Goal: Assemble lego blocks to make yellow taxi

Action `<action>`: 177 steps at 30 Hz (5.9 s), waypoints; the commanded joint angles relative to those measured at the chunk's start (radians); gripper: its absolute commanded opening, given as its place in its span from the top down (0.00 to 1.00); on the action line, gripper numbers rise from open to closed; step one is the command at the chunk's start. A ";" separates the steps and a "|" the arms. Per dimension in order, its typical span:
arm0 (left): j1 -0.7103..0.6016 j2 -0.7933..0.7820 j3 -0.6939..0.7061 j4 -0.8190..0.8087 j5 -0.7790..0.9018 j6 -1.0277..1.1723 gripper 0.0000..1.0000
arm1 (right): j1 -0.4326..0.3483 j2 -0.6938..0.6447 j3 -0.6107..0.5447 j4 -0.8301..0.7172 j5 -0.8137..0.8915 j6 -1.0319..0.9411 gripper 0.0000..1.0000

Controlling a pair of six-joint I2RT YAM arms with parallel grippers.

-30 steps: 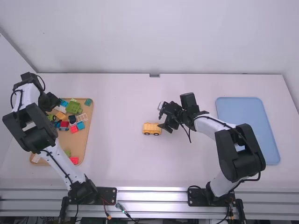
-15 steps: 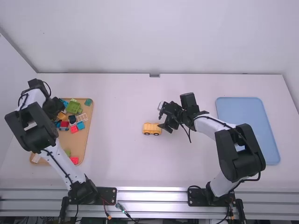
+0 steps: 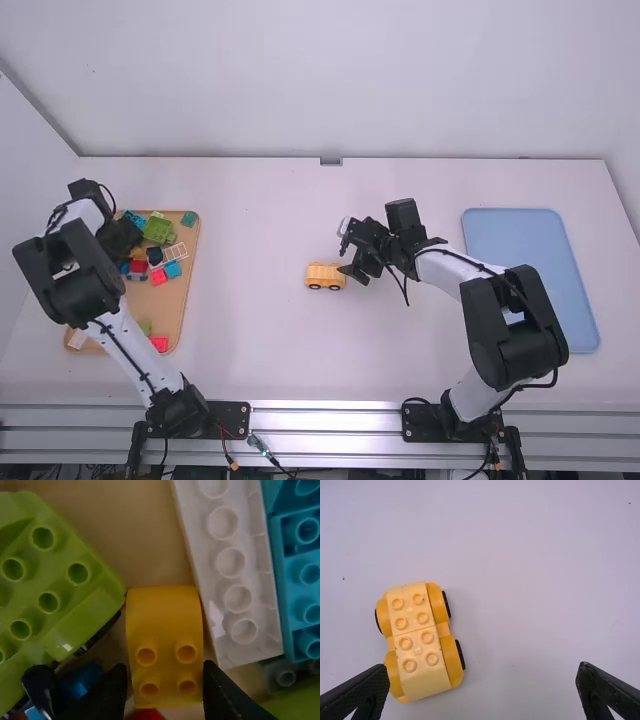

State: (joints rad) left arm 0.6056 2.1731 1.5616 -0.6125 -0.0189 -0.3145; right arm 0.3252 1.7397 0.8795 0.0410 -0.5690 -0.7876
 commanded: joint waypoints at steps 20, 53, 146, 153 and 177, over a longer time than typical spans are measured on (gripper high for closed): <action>-0.005 -0.005 -0.085 0.117 -0.049 0.098 0.56 | 0.003 -0.027 -0.003 -0.020 -0.005 0.006 0.01; -0.031 -0.122 -0.029 0.071 0.095 0.192 0.98 | 0.003 -0.027 -0.003 -0.023 -0.006 0.006 0.01; -0.763 -0.245 -0.377 -0.044 0.286 1.461 0.01 | -0.018 -0.027 -0.003 -0.045 -0.035 0.005 0.01; -0.763 -0.245 -0.239 -0.144 0.152 1.260 0.01 | -0.018 -0.027 -0.003 -0.046 -0.035 0.002 0.01; -0.621 -0.253 -0.219 -0.089 0.591 1.546 0.01 | -0.016 -0.027 -0.003 -0.023 0.017 0.003 0.01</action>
State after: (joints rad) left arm -0.0635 1.9167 1.3560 -0.6975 0.3664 1.0531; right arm 0.3077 1.7397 0.8795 0.0193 -0.5549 -0.7876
